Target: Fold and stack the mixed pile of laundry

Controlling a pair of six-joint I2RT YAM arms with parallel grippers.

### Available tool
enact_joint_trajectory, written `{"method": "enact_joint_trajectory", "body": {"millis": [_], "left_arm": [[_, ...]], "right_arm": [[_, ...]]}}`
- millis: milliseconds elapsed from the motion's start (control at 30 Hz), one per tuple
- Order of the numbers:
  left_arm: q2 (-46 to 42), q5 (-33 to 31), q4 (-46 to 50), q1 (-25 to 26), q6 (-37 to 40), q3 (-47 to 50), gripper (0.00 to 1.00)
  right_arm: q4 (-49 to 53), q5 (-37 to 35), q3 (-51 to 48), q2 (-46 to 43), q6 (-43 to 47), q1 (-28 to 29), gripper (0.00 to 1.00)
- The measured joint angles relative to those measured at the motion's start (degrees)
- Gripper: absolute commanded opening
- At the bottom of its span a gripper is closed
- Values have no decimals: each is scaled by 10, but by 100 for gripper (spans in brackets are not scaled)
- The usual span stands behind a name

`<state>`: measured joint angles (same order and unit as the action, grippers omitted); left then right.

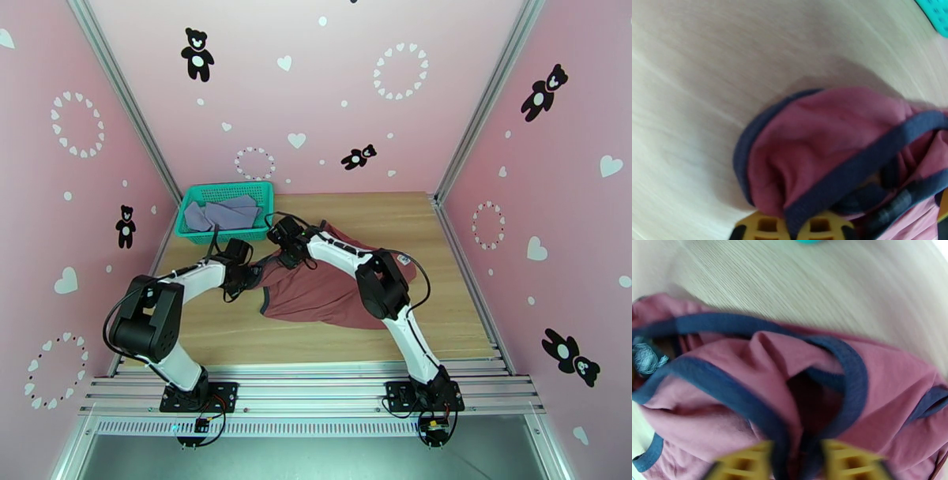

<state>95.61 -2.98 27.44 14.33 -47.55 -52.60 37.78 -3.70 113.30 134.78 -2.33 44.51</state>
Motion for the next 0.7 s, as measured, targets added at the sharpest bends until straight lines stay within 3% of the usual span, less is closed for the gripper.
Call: {"method": "enact_joint_trajectory", "body": {"millis": [133, 267, 533, 700], "left_arm": [[-9, 0, 11, 0, 14, -31, 0], [-76, -11, 59, 0, 42, -95, 0], [-180, -21, 142, 0, 121, -360, 0], [-195, -20, 175, 0, 144, -416, 0]], "right_arm": [[19, -16, 20, -2, 2, 0, 0], [53, -25, 21, -36, 10, 0, 0], [110, 9, 43, -240, 27, 0, 0], [123, 40, 76, -322, 56, 1, 24]]}}
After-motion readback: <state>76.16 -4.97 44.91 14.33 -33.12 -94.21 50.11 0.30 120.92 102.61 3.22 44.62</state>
